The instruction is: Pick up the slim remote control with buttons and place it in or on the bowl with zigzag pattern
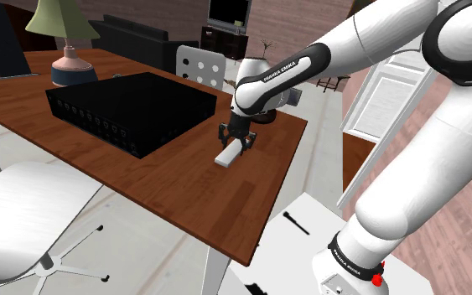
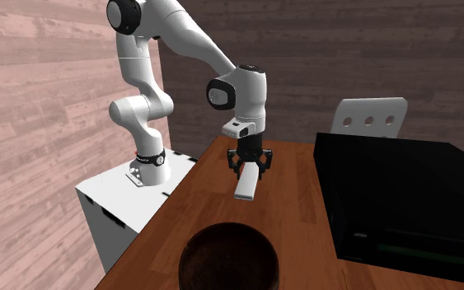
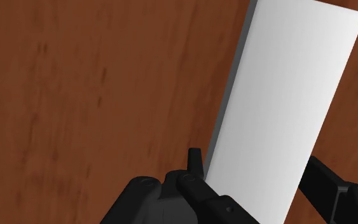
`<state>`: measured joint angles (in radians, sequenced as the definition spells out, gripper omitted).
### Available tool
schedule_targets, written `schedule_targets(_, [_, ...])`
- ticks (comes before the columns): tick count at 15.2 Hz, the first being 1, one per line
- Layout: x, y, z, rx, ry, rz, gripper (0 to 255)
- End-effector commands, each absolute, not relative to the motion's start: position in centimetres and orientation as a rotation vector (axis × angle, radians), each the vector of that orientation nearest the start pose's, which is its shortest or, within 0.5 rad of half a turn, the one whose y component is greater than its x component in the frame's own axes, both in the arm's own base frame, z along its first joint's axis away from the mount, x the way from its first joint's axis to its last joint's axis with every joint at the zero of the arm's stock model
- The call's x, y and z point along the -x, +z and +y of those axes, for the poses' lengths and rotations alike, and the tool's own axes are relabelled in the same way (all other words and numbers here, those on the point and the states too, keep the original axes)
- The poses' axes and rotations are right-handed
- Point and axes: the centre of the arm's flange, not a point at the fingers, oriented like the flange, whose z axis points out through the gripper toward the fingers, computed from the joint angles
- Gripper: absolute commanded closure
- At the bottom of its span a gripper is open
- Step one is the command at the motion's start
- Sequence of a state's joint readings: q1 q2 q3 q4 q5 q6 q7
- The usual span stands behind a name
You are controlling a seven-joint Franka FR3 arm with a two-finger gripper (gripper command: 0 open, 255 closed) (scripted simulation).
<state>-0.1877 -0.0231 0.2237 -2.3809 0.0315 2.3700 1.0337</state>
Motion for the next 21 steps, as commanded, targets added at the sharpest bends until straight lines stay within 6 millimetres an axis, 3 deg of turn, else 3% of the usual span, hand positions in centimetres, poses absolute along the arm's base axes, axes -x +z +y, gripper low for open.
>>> schedule_targets(1, [-49.4,33.1,1.8,2.724,-0.002,1.523,255])
schedule_targets(7, [-49.4,33.1,1.8,2.724,-0.002,1.523,255])
schedule_targets(21, [-49.4,40.5,1.8,2.724,-0.002,1.523,255])
